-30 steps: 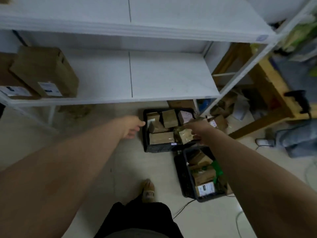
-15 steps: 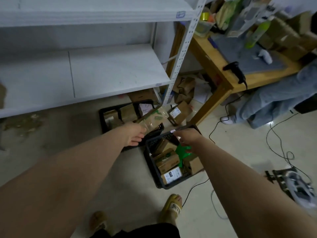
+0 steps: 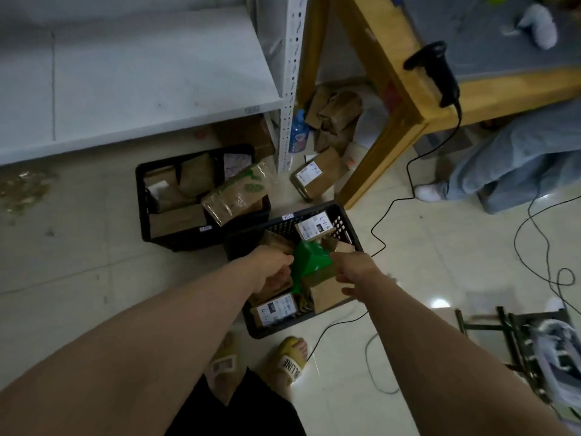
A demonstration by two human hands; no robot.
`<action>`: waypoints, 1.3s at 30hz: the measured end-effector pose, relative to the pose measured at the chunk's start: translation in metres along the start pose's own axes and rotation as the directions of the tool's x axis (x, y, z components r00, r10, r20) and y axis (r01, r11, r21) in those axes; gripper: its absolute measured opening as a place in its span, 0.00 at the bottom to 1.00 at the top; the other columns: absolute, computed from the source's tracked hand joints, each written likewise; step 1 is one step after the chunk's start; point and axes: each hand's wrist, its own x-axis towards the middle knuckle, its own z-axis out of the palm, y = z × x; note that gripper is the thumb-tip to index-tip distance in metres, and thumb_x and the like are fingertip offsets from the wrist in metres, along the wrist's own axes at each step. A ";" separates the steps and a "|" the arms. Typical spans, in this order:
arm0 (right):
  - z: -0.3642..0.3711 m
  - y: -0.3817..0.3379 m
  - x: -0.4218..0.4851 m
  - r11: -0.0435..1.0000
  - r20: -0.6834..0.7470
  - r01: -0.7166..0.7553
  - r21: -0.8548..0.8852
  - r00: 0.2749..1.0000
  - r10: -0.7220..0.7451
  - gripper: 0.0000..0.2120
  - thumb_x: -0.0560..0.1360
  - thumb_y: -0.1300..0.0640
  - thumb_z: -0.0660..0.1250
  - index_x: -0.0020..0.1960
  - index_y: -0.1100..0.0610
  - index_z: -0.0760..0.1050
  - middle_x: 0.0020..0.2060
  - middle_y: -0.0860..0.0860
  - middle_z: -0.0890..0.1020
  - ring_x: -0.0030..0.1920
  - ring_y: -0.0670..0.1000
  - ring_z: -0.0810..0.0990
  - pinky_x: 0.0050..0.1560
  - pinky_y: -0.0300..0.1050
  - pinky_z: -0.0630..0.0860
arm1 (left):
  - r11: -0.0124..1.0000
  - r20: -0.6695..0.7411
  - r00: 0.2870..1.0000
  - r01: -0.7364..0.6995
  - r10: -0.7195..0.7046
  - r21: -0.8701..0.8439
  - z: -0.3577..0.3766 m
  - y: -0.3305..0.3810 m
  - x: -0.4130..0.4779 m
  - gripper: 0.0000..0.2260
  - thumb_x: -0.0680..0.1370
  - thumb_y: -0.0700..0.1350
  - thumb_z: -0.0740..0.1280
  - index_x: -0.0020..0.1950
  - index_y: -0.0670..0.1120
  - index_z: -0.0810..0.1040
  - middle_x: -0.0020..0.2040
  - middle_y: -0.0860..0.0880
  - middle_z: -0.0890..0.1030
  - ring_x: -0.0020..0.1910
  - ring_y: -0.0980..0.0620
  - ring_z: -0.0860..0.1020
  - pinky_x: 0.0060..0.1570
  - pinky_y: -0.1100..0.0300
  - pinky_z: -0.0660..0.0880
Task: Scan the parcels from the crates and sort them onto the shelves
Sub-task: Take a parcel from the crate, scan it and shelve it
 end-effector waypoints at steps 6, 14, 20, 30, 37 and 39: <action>-0.007 0.029 0.082 1.000 -0.093 -0.003 0.028 0.996 0.006 0.13 0.72 0.50 0.70 0.53 0.55 0.77 0.50 0.56 0.79 0.50 0.58 0.79 0.44 0.51 0.81 | 0.996 0.013 0.996 0.083 -0.083 -0.027 0.037 -0.015 0.083 0.09 0.83 0.44 0.65 0.44 0.44 0.74 0.36 0.46 0.74 0.33 0.52 0.71 0.35 0.58 0.72; 0.000 0.063 0.215 0.977 -0.205 0.059 -0.206 0.973 -0.102 0.14 0.73 0.52 0.66 0.56 0.57 0.77 0.45 0.55 0.79 0.48 0.60 0.80 0.53 0.62 0.82 | 0.987 0.018 0.986 0.164 -0.163 0.001 0.084 -0.041 0.204 0.11 0.82 0.47 0.66 0.61 0.42 0.75 0.40 0.46 0.72 0.36 0.50 0.70 0.38 0.55 0.75; -0.008 0.083 0.301 0.973 -0.299 -0.027 -0.228 0.953 -0.043 0.31 0.72 0.46 0.63 0.72 0.57 0.67 0.64 0.62 0.74 0.63 0.65 0.75 0.65 0.61 0.75 | 0.963 0.041 0.962 0.268 -0.268 0.008 0.117 -0.057 0.277 0.22 0.83 0.50 0.65 0.74 0.42 0.67 0.69 0.40 0.72 0.65 0.41 0.73 0.61 0.48 0.74; -0.029 0.094 0.328 0.962 -0.342 -0.095 -0.256 0.940 0.002 0.36 0.73 0.39 0.62 0.75 0.56 0.63 0.67 0.60 0.71 0.66 0.65 0.71 0.65 0.63 0.74 | 0.925 0.167 0.916 0.378 -0.366 -0.044 0.126 -0.061 0.303 0.25 0.82 0.49 0.65 0.77 0.41 0.64 0.73 0.39 0.71 0.71 0.39 0.71 0.68 0.45 0.70; -0.068 0.040 0.226 0.975 -0.398 -0.044 -0.218 0.916 -0.047 0.33 0.73 0.33 0.60 0.70 0.53 0.74 0.64 0.59 0.74 0.63 0.64 0.74 0.69 0.58 0.70 | 0.874 0.200 0.912 0.403 -0.358 -0.272 0.109 -0.019 0.203 0.23 0.80 0.59 0.66 0.64 0.43 0.68 0.67 0.38 0.74 0.66 0.36 0.73 0.67 0.38 0.70; -0.077 0.017 0.182 0.988 -0.383 0.010 -0.157 0.921 -0.071 0.35 0.71 0.32 0.59 0.70 0.52 0.74 0.63 0.59 0.75 0.61 0.63 0.76 0.67 0.58 0.73 | 0.873 0.159 0.930 0.367 -0.332 -0.321 0.093 0.005 0.158 0.26 0.79 0.61 0.66 0.68 0.46 0.68 0.63 0.39 0.74 0.65 0.36 0.74 0.67 0.35 0.70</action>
